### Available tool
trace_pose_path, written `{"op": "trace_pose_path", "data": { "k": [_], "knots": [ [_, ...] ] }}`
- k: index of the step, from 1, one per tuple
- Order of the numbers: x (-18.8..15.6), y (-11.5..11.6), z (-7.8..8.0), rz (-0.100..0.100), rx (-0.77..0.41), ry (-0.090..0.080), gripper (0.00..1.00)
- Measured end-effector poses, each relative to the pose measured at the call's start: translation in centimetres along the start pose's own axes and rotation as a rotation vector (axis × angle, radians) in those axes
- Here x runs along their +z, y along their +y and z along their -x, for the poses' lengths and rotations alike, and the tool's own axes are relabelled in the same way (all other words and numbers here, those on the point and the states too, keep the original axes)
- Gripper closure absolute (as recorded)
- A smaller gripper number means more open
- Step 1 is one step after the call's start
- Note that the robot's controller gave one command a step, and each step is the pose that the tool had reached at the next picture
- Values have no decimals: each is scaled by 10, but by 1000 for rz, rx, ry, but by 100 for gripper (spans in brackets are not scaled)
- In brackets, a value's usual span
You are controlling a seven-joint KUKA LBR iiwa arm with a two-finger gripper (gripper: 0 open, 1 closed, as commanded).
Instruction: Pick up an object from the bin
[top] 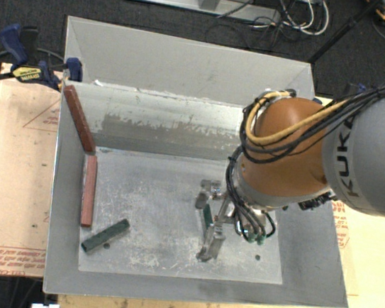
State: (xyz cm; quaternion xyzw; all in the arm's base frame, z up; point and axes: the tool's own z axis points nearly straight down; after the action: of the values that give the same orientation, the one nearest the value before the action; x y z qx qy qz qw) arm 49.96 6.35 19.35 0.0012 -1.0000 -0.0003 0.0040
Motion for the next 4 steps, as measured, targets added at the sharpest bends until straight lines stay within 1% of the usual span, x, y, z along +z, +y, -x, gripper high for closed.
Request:
{"op": "trace_pose_path", "data": {
  "k": [1,2,3,4],
  "knots": [
    [117,-45,29,-1,-359,-4,0],
    [123,-92,55,-5,-897,-11,0],
    [122,-44,84,-4,-1066,-13,0],
    [122,-47,83,-4,-1062,-11,100]
  ]
}}
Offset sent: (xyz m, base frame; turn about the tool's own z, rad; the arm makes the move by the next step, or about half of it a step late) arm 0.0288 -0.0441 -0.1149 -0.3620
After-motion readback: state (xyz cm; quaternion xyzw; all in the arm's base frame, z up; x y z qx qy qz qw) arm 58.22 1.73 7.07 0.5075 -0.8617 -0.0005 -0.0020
